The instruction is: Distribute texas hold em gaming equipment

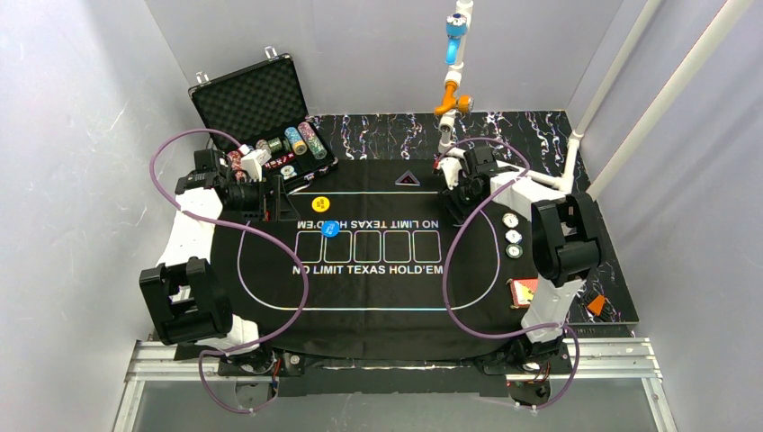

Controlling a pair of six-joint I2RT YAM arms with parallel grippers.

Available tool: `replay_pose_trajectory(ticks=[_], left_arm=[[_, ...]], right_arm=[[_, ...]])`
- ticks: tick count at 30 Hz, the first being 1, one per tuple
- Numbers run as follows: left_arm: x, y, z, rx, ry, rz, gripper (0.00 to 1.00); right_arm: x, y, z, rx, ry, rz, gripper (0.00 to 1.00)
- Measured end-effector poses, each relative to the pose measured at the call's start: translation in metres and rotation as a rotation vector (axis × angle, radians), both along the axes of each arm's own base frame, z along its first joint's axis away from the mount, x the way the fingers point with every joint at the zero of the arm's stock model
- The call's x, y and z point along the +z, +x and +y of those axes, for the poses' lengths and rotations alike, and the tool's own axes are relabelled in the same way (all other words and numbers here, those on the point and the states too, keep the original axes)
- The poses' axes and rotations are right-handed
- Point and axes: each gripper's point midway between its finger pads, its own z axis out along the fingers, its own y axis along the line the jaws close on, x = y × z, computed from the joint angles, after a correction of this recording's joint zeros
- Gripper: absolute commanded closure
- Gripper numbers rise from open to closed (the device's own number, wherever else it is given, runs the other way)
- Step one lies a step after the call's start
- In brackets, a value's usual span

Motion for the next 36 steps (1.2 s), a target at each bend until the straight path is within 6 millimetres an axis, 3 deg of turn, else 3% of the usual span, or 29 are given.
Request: replay_pose_trajectory(ticks=[5,9,14,21,24,30,32,36], left_arm=[[0.0,0.0,0.001,-0.007,0.005,-0.006,0.01],[-0.001,0.0,0.001,-0.015,0.011,-0.012,0.01],[-0.004,0.0,0.003,-0.026,0.024,-0.013,0.01],[-0.017,-0.002,-0.004,-0.088,0.086,0.012,0.01],[-0.025,-0.001,-0.018,-0.159,0.159,0.018,0.01],[-0.049,0.003,-0.052,-0.307,0.308,0.04,0.15],[-0.058,0.006,-0.06,-0.338,0.346,0.047,0.18],[-0.079,0.013,-0.068,-0.374,0.424,0.072,0.23]], right_arm=[[0.007,0.014,0.006,-0.001,0.02,-0.035,0.4],[0.011,0.024,0.011,0.0,0.038,-0.055,0.17],[0.008,0.025,0.013,0.0,0.046,-0.048,0.02],[0.016,0.018,0.018,0.007,0.083,-0.032,0.02],[0.039,0.012,0.022,0.021,0.115,-0.052,0.02],[0.086,-0.015,0.021,0.055,0.179,-0.141,0.02],[0.086,-0.029,0.018,0.06,0.185,-0.145,0.02],[0.068,-0.046,0.013,0.054,0.178,-0.116,0.02]])
